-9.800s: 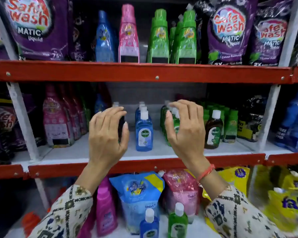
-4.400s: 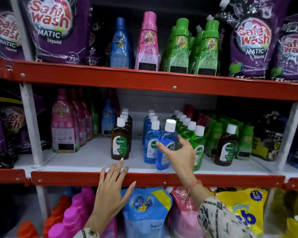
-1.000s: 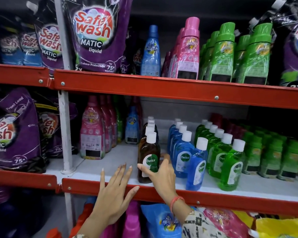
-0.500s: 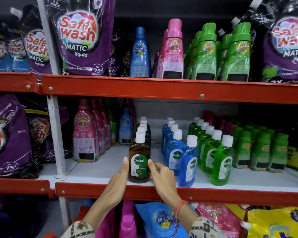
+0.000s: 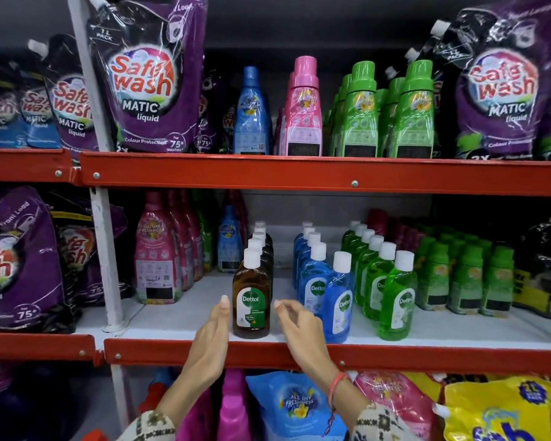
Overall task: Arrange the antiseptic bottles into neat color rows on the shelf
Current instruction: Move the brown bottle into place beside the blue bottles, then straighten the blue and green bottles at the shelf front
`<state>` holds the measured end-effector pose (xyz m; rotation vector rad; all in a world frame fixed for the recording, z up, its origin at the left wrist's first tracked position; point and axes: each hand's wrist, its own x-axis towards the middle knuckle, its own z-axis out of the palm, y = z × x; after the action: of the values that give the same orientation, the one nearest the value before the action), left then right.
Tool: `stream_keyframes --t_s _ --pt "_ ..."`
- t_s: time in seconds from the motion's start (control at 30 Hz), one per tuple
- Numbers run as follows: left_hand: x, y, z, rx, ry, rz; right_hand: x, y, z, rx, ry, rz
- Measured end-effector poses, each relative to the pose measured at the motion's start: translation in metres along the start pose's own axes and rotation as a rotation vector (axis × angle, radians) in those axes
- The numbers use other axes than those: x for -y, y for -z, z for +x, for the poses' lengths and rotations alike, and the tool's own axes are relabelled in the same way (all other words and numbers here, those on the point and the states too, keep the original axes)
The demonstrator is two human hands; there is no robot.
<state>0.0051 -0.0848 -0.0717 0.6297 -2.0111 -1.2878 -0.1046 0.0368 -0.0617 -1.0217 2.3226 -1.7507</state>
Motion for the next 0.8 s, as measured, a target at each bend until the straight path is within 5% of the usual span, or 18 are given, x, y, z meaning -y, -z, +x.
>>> stream_keyframes --t_s 0.17,0.4,0.57,0.8 --pt "-0.009 -0.02 -0.016 -0.264 -0.281 -0.063 -0.013 0.036 -0.007 -0.104 0.044 0.127" --pt "-0.034 -0.069 -0.015 0.134 -0.079 -0.253 -0.017 0.092 -0.007 -0.454 -0.073 0.22" --pt "-0.053 -0.097 -0.014 0.326 0.117 -0.194 -0.039 0.103 0.014 -0.228 -0.357 0.162" --pt "-0.046 -0.12 -0.005 0.447 0.07 -0.14 -0.073 0.094 0.037 -0.132 -0.37 0.189"
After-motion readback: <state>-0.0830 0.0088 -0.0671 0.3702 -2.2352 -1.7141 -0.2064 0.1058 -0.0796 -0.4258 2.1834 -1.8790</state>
